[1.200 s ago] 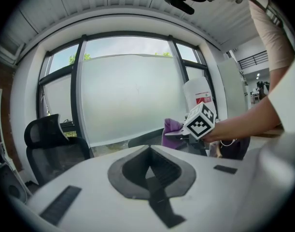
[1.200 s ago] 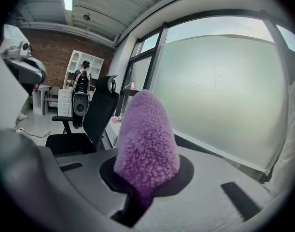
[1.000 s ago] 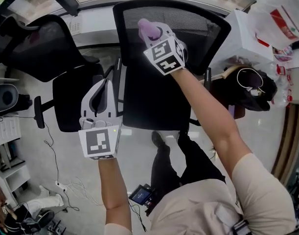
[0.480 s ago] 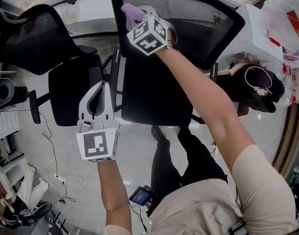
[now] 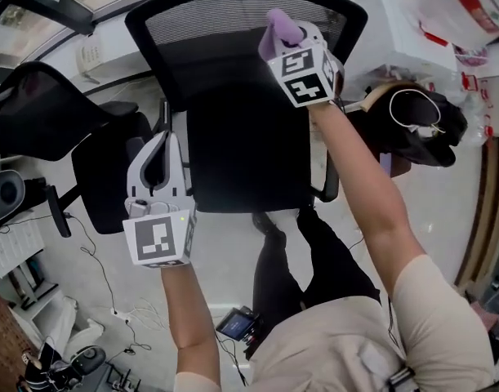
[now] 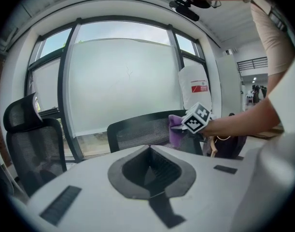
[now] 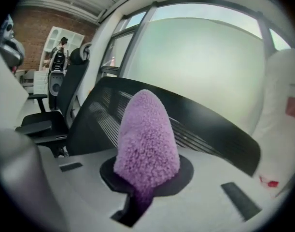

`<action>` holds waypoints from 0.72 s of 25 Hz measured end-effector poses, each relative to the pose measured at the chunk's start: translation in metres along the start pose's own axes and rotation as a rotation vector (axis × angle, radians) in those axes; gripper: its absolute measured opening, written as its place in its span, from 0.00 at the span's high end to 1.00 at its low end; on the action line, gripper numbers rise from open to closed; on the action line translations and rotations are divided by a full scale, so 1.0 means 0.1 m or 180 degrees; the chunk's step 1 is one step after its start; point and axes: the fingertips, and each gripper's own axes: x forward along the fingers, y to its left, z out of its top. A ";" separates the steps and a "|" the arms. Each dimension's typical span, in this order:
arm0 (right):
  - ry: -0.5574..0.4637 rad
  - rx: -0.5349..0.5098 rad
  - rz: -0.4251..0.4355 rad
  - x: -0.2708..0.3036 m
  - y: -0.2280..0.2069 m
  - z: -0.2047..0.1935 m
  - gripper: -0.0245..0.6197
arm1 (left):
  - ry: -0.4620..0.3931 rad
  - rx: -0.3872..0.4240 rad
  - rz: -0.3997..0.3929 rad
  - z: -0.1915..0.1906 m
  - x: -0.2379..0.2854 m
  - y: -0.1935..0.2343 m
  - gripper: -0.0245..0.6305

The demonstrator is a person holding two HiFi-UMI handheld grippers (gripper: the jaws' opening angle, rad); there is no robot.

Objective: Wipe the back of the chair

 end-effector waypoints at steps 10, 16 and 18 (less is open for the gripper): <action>0.0058 0.0512 -0.0527 -0.59 -0.91 -0.54 0.92 | -0.0140 0.0153 -0.0468 0.16 0.32 -0.63 0.95; 0.0060 0.0489 -0.0455 -0.45 -0.72 -0.43 0.92 | -0.0082 0.0070 -0.0245 0.10 0.21 -0.36 0.95; 0.0047 0.0426 -0.0300 -0.30 -0.46 -0.31 0.92 | -0.0153 0.0029 -0.0168 0.06 0.13 -0.26 0.95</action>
